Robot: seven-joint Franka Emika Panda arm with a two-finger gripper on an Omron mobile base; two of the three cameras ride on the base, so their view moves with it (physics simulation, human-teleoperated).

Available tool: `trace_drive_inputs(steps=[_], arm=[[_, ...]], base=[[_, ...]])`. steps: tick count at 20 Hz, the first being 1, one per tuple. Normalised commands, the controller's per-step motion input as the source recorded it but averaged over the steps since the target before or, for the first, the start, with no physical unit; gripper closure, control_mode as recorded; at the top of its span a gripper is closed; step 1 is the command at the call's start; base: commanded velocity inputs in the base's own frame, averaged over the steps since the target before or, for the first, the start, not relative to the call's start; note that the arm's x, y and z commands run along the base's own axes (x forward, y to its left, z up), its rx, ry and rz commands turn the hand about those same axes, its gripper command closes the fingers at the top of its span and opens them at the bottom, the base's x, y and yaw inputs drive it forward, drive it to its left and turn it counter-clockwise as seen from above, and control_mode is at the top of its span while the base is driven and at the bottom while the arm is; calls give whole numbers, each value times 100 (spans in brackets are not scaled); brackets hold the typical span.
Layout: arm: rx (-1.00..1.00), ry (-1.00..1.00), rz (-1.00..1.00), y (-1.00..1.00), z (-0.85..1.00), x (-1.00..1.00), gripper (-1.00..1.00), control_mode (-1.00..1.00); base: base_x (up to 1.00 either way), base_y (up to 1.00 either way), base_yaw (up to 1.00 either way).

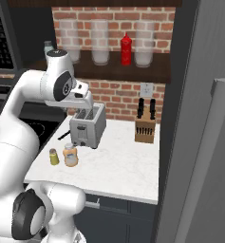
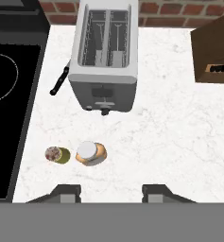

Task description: Put the shaker and condiment bottle from the counter next to their counterparts in the cabinet.

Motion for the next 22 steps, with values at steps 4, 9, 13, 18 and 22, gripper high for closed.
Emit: trace_drive_inputs(steps=[4, 9, 13, 18, 22], arm=[[0, 0, 0, 0, 0, -9, -100, -100], [-2, 0, 0, 1, -10, -26, -100, -100], [-5, 0, 0, 7, -30, -43, -100, -100], [-3, 0, -13, 13, -36, -37, -100, -100], [-8, -6, -18, 47, -29, -21, -100, -100]], base=[[0, 0, 0], [0, 0, 0], [0, 0, 0], [0, 0, 0], [0, 0, 0]])
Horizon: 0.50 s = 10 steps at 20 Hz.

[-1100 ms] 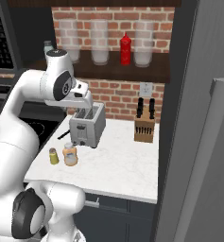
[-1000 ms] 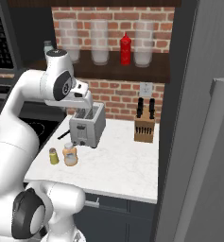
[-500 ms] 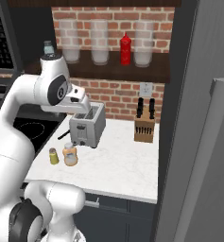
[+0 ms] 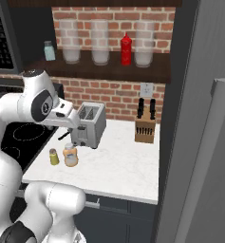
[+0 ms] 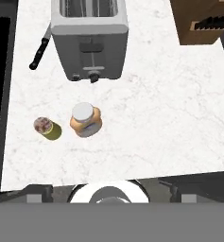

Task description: Put the shaker and condiment bottle from the counter next to their counterparts in the cabinet.

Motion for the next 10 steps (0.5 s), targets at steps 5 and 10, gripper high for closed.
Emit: trace_drive_inputs(steps=[5, 10], arm=[[-24, -9, -5, 60, -50, -29, -100, -100], [-27, 0, 1, 40, -55, -13, -100, -100]], base=[[0, 0, 0], [0, 0, 0]])
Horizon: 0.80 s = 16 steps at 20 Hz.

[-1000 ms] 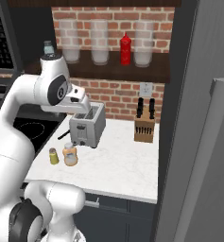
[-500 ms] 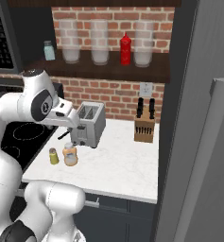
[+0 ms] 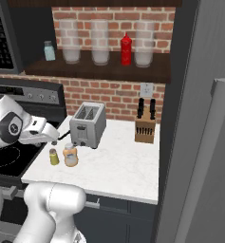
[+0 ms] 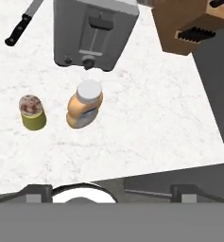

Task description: Put the shaker and condiment bottle from the counter next to their counterparts in the cabinet.

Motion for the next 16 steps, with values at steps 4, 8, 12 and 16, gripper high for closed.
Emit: trace_drive_inputs(steps=[4, 8, 12, 16], arm=[[-21, -4, -5, 34, -55, 0, -100, -100], [-16, -18, -31, 52, -24, 0, -100, -100], [-15, -27, -37, 62, -24, 0, -100, -100], [-6, -39, -33, 50, -35, 0, -100, -100]], base=[[0, 0, 0], [0, 0, 0], [0, 0, 0], [0, 0, 0]])
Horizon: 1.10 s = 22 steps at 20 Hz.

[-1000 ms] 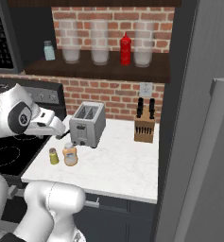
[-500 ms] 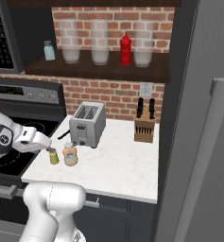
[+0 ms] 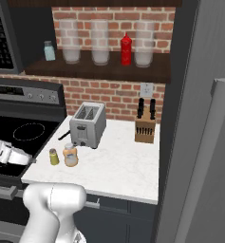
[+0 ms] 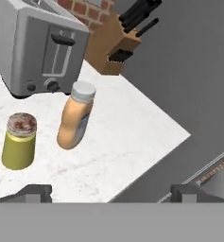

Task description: Put the shaker and condiment bottle from the counter next to their counterparts in the cabinet.

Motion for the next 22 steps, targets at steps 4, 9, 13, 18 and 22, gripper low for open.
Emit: trace_drive_inputs(steps=[4, 9, 13, 18, 22], arm=[[0, -44, -15, 0, -46, 0, -100, -100], [0, -25, 0, -1, -30, 5, -100, -100], [-1, 0, 0, 0, -4, 10, -100, -100], [0, 3, -1, 0, 0, 63, -100, -100], [0, 1, -2, 8, -6, 50, -100, -100]], base=[[0, 0, 0], [0, 0, 0], [0, 0, 0], [0, 0, 0], [0, 0, 0]])
